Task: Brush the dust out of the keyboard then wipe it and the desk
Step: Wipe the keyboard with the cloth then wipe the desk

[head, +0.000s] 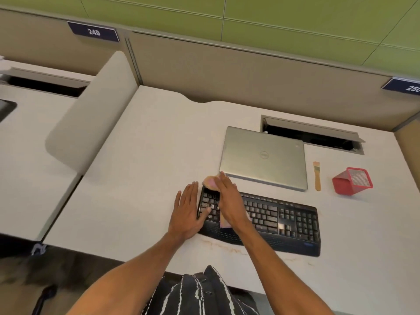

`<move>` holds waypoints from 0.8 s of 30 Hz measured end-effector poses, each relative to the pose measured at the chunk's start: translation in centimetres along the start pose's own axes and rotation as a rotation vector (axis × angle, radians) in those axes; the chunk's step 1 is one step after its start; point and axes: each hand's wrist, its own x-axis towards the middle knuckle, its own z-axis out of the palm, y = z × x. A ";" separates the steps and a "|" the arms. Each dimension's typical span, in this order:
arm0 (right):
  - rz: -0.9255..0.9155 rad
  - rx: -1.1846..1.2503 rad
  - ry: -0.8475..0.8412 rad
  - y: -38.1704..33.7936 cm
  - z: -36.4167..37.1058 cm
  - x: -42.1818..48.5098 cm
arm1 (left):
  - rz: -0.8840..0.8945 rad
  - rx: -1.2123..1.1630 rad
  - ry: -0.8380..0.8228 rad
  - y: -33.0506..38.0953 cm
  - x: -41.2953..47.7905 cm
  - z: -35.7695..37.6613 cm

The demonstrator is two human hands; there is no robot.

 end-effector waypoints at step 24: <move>-0.047 -0.025 -0.135 -0.1 0.8 -0.8 | 0.059 -0.002 -0.012 1.3 -1.2 1.8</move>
